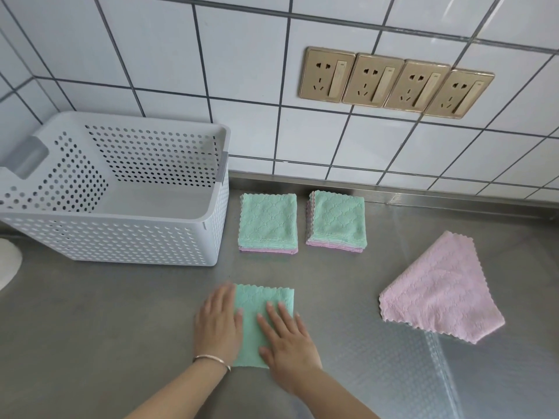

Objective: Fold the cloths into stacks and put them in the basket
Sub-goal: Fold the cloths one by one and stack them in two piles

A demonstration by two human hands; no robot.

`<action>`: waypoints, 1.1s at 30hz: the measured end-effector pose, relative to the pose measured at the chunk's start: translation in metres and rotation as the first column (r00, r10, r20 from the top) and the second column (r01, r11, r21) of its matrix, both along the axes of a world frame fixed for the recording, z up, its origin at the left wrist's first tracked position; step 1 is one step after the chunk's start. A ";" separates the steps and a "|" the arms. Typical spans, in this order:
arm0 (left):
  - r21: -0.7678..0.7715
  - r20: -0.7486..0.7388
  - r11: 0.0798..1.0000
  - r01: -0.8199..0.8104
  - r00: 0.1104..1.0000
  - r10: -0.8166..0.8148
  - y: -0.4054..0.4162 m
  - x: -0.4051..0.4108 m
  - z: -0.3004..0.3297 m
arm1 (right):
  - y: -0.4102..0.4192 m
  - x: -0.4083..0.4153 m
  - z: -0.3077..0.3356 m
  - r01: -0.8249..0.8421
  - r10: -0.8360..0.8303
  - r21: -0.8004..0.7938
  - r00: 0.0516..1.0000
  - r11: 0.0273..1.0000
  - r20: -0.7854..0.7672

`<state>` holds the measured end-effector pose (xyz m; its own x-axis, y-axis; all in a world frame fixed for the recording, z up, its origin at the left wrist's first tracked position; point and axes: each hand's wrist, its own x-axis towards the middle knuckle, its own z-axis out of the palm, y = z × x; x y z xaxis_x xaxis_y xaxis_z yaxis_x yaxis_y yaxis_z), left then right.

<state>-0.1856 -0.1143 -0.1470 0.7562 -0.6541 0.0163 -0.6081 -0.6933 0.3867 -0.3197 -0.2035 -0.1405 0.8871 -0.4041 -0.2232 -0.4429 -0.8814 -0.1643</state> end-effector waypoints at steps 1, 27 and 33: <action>0.070 0.036 0.989 0.128 0.991 -0.131 0.002 -0.006 -0.005 | 0.000 0.002 -0.003 -0.011 0.011 -0.005 1.000 1.000 0.003; 0.139 -0.358 0.898 -0.418 0.824 0.439 -0.003 -0.016 0.012 | -0.008 0.006 0.018 0.592 -0.677 0.541 0.734 0.597 -0.056; -0.267 -0.589 0.788 -0.555 0.741 0.323 -0.045 -0.004 0.066 | -0.037 0.020 0.057 0.459 -0.734 0.678 0.656 0.574 0.177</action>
<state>-0.1900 -0.1597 -0.0806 0.9298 -0.2626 -0.2580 0.0803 -0.5393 0.8383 -0.2999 -0.2401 -0.0833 0.5301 -0.8018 -0.2759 -0.5963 -0.1212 -0.7935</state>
